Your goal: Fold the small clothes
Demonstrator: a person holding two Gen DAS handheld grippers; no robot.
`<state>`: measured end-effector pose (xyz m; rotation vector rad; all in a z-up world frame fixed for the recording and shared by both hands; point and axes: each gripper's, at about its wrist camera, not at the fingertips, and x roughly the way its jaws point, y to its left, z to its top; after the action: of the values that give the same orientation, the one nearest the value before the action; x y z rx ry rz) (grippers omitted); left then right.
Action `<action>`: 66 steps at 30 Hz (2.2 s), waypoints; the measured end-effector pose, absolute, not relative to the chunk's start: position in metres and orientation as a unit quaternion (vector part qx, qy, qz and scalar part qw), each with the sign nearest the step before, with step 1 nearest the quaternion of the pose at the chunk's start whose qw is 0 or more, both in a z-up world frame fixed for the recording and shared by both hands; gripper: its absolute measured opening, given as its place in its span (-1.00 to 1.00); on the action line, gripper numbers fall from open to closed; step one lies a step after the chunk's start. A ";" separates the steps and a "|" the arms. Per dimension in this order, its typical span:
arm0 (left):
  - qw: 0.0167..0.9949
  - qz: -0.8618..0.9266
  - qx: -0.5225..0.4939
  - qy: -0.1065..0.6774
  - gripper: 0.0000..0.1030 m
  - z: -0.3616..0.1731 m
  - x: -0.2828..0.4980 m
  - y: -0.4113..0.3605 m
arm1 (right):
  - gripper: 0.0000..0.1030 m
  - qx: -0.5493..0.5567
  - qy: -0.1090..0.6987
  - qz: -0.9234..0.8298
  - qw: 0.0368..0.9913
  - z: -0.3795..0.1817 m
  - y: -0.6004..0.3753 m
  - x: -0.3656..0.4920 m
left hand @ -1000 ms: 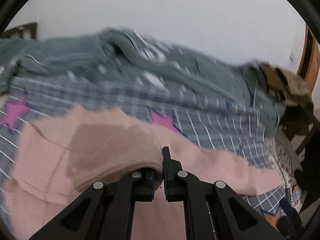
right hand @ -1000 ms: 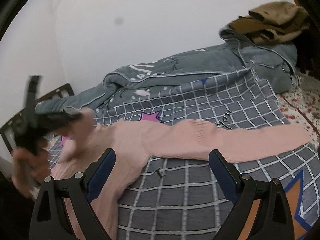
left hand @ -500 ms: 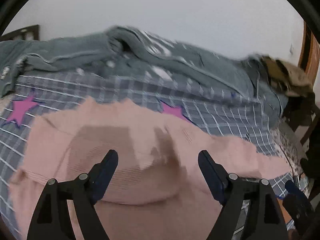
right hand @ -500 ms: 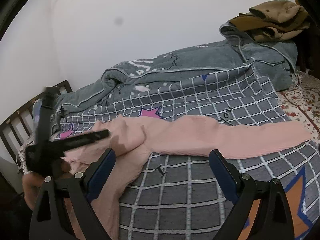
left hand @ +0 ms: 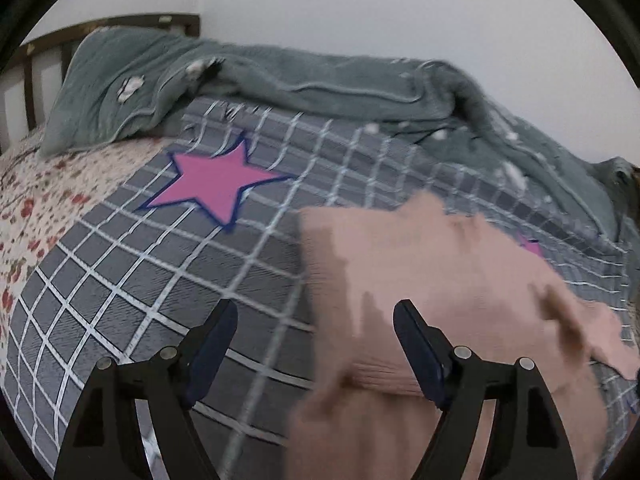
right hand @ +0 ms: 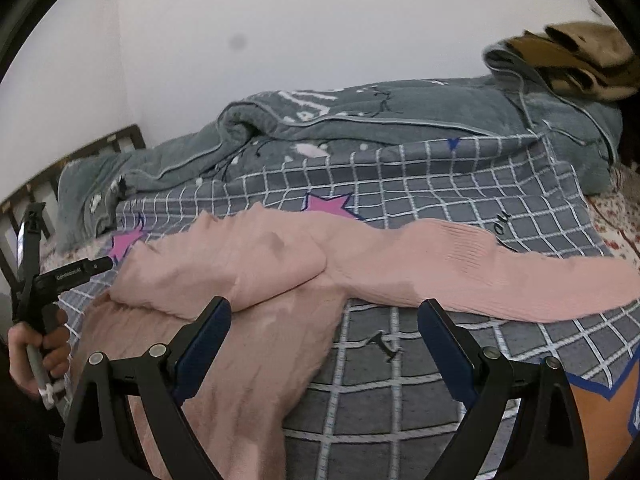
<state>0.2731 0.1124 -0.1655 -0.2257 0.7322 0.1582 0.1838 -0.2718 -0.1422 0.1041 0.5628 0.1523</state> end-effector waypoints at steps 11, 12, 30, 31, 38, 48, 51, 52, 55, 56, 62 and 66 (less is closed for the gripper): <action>0.914 -0.013 -0.149 0.378 -0.68 -0.192 0.307 0.120 | 0.81 0.044 0.282 0.077 0.955 -0.147 -0.233 0.203; 0.915 -0.018 -0.165 0.367 -0.70 -0.190 0.304 0.126 | 0.81 0.045 0.285 0.078 0.954 -0.148 -0.231 0.204; 0.919 0.015 -0.164 0.358 -0.39 -0.196 0.293 0.146 | 0.28 -0.030 0.354 0.070 0.932 -0.145 -0.161 0.263; 0.919 0.015 -0.164 0.359 -0.39 -0.196 0.294 0.146 | 0.20 -0.044 0.363 0.065 0.928 -0.148 -0.153 0.274; 0.916 0.020 -0.167 0.365 -0.39 -0.197 0.300 0.144 | -0.28 -0.070 0.412 0.021 0.908 -0.189 -0.145 0.307; 0.919 0.024 -0.168 0.354 -0.38 -0.197 0.290 0.145 | -0.46 0.053 0.401 -0.034 0.914 -0.185 -0.252 0.264; 0.921 0.026 -0.167 0.351 -0.38 -0.196 0.290 0.145 | -0.22 0.090 0.395 -0.019 0.914 -0.184 -0.269 0.259; 0.921 0.025 -0.165 0.351 -0.37 -0.196 0.290 0.145 | -0.12 0.091 0.391 -0.013 0.916 -0.182 -0.271 0.259; 0.919 0.026 -0.162 0.359 -0.09 -0.199 0.295 0.144 | 0.17 0.073 0.384 -0.005 0.920 -0.180 -0.267 0.262; 0.919 0.025 -0.163 0.359 -0.06 -0.200 0.295 0.144 | 0.17 0.069 0.388 -0.002 0.919 -0.181 -0.264 0.266; 0.918 -0.005 -0.185 0.350 -0.74 -0.202 0.296 0.150 | -0.87 0.005 0.372 -0.005 0.928 -0.179 -0.247 0.276; 0.918 -0.004 -0.201 0.341 -0.75 -0.202 0.293 0.155 | -0.93 0.007 0.325 0.018 0.945 -0.161 -0.248 0.274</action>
<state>0.2931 0.1546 -0.2018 -0.4143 0.7010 -0.0085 0.2741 -0.2477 -0.1605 0.0149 0.6628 0.0374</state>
